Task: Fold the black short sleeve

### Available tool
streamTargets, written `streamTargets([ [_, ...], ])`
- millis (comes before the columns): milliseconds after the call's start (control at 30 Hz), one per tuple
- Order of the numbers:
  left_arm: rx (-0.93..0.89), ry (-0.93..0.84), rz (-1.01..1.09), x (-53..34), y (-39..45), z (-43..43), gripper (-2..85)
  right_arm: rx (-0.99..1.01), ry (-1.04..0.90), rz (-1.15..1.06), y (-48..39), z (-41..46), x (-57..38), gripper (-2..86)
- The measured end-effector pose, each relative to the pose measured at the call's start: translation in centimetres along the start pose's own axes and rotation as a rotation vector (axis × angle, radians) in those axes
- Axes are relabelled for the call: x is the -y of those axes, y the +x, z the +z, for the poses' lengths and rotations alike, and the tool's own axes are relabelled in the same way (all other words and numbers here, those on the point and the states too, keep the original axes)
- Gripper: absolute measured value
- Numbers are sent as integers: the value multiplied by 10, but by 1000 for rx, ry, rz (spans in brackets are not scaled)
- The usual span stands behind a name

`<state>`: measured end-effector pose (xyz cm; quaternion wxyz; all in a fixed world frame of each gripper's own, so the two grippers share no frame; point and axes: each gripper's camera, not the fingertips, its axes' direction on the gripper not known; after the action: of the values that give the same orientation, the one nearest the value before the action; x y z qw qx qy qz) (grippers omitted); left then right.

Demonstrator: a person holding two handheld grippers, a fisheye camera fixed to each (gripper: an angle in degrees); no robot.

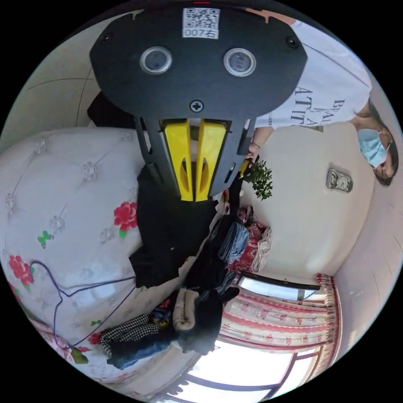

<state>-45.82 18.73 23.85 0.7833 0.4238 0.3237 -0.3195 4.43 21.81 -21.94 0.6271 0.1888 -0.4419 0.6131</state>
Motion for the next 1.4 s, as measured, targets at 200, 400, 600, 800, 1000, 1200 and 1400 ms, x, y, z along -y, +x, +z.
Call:
streamTargets([
  [200, -180, 81, 483, 102, 214, -1, -10, 51, 281, -444, -162, -59, 120, -3],
  [400, -255, 125, 790, 69, 305, -50, -10, 48, 428, -826, -246, -112, 82, -3],
  [600, -199, 24, 780, 4, 235, -59, -9, -43, 311, -804, -184, -111, 14, -3],
  [800, -104, -43, 259, -69, 53, -35, -10, -158, 59, -367, -51, -61, -57, -3],
  [1000, -32, -27, 98, -109, 7, -40, -9, -131, -43, -140, -1, -43, -100, -2],
  [1200, 40, -28, 236, -38, 46, 14, -3, -129, -56, -224, -26, -16, -21, 1],
  [1400, 244, 21, 225, 32, 49, 87, 72, -412, -13, -155, -15, 40, 70, 27],
])
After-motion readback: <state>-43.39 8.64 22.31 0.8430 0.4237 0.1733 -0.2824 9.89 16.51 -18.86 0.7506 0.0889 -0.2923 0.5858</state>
